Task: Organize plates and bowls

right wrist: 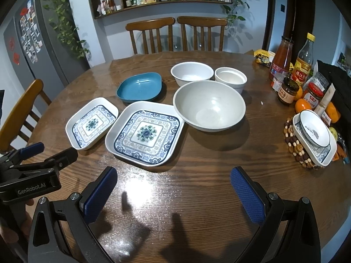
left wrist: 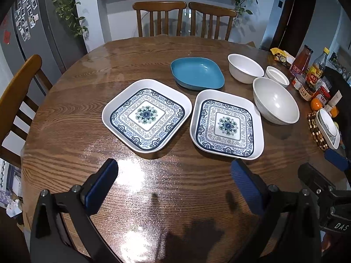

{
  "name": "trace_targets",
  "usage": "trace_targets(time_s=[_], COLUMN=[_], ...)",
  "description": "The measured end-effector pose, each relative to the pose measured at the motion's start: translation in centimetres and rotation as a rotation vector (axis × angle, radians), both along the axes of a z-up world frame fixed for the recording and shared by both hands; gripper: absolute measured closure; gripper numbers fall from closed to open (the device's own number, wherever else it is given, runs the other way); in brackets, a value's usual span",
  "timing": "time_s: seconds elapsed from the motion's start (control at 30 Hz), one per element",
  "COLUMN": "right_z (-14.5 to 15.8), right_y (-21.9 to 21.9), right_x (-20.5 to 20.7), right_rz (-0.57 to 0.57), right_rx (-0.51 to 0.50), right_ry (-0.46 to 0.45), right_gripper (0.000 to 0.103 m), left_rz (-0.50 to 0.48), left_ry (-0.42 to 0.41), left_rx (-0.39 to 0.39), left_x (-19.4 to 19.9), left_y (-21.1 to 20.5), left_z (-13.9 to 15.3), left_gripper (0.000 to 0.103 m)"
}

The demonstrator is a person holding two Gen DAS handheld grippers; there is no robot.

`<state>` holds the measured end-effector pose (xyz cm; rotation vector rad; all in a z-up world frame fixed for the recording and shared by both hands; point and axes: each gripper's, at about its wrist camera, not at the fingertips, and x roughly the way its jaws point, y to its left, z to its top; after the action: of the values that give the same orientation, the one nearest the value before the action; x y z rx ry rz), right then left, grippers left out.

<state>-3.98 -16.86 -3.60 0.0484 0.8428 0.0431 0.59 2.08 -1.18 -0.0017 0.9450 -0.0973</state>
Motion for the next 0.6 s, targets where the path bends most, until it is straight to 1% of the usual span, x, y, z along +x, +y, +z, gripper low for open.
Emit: trace_targets(time_s=[0.27,0.47,0.6], right_z=[0.1,0.4,0.4], right_y=[1.9,4.1,6.1], right_x=[1.1,3.0,5.3], right_rz=[0.053,0.131,0.202], right_rx=[-0.009,-0.029,-0.047], right_ry=[0.006,0.002,0.007], right_gripper=[0.0,0.0,0.0], left_rz=[0.02,0.093,0.14], left_ry=[0.021,0.066,0.077], left_rx=[-0.035,-0.062,-0.057], left_x=[1.1,2.7,3.7], left_y=[1.3,3.9,5.6], left_z=[-0.6,-1.7,-2.2], left_gripper=[0.001,0.001,0.001])
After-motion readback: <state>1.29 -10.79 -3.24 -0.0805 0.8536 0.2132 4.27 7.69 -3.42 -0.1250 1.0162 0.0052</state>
